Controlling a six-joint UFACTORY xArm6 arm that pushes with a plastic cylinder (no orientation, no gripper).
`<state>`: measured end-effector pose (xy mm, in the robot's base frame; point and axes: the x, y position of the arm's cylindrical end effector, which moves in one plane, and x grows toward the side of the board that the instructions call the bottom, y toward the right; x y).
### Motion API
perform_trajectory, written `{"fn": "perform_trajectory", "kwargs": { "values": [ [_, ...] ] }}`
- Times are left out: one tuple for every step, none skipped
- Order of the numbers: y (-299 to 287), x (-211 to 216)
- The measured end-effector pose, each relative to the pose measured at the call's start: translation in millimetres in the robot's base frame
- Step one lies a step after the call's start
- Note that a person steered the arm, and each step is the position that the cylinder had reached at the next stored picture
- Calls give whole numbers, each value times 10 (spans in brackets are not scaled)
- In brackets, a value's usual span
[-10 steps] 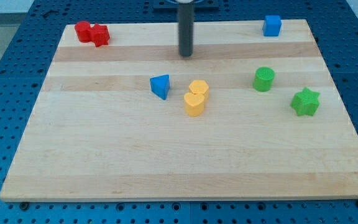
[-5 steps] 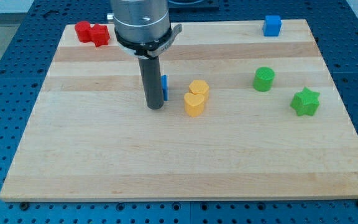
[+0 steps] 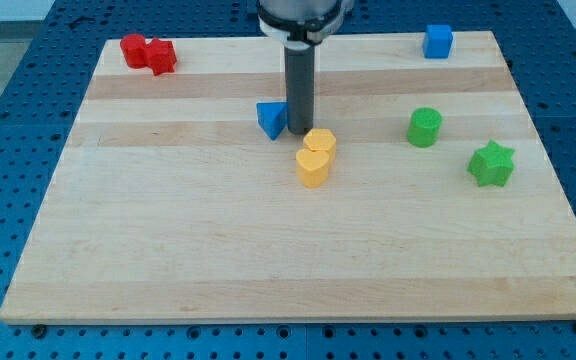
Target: Push the blue triangle a bit up
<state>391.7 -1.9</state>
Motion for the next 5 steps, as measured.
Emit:
{"fn": "perform_trajectory", "kwargs": {
  "values": [
    [-134,207],
    [-203,223],
    [-253,224],
    [-253,-112],
    [-253,-487]
  ]
}}
